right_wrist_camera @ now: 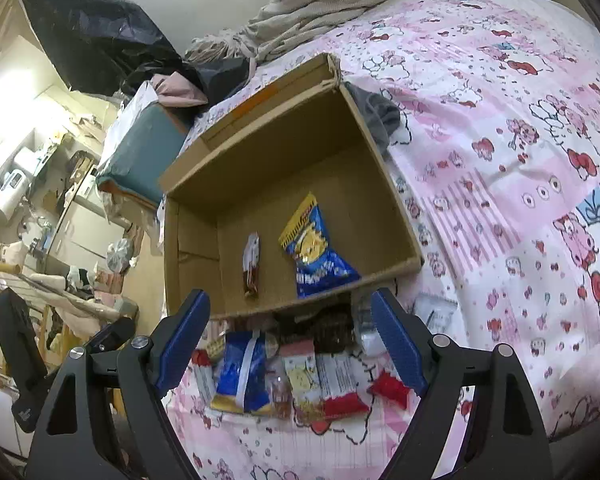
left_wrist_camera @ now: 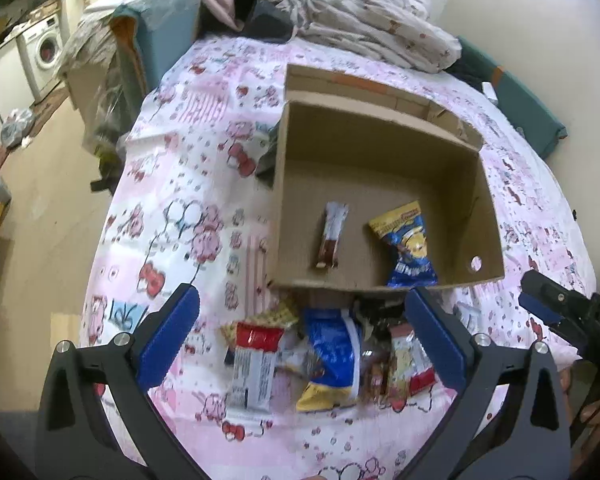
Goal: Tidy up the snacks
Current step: 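Grasp the red-white wrapped bar with the left tool while the right tool grasps the pink cartoon packet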
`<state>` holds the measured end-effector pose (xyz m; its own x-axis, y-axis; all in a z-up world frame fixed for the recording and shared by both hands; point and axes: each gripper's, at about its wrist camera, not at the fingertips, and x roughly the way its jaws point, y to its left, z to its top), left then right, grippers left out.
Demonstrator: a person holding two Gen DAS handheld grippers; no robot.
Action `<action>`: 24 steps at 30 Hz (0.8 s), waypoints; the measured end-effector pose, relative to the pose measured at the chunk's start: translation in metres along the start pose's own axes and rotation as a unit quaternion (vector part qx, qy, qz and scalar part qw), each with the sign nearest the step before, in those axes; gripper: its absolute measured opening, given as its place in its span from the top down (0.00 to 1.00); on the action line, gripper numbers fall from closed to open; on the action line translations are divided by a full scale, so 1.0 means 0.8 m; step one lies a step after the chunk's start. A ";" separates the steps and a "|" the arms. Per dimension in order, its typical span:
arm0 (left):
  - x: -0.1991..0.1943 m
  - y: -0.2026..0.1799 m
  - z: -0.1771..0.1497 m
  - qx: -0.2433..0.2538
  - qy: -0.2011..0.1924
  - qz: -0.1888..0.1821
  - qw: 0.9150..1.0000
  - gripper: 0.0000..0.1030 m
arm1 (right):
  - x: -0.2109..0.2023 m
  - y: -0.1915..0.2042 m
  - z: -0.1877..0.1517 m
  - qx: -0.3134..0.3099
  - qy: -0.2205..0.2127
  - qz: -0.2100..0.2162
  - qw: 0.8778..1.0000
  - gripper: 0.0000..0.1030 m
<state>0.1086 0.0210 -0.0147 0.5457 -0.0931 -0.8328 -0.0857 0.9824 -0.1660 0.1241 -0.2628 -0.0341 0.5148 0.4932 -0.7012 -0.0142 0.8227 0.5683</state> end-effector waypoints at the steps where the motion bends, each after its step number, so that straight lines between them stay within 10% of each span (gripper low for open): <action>1: 0.000 0.003 -0.004 -0.004 0.004 0.001 1.000 0.01 | 0.000 0.000 -0.004 -0.001 0.003 0.000 1.000 0.17; 13: 0.006 0.042 -0.013 -0.028 0.015 0.053 0.998 0.02 | 0.030 -0.001 -0.035 -0.011 0.069 -0.030 0.997 0.17; 24: 0.094 0.076 -0.055 -0.074 0.160 0.073 0.982 0.17 | 0.041 -0.011 -0.030 0.017 0.080 -0.033 0.996 0.17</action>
<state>0.1081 0.0668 -0.1106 0.2314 -0.0225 -0.9726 -0.2757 0.9572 -0.0877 0.1207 -0.2472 -0.0721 0.3701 0.4797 -0.7956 0.0461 0.8458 0.5315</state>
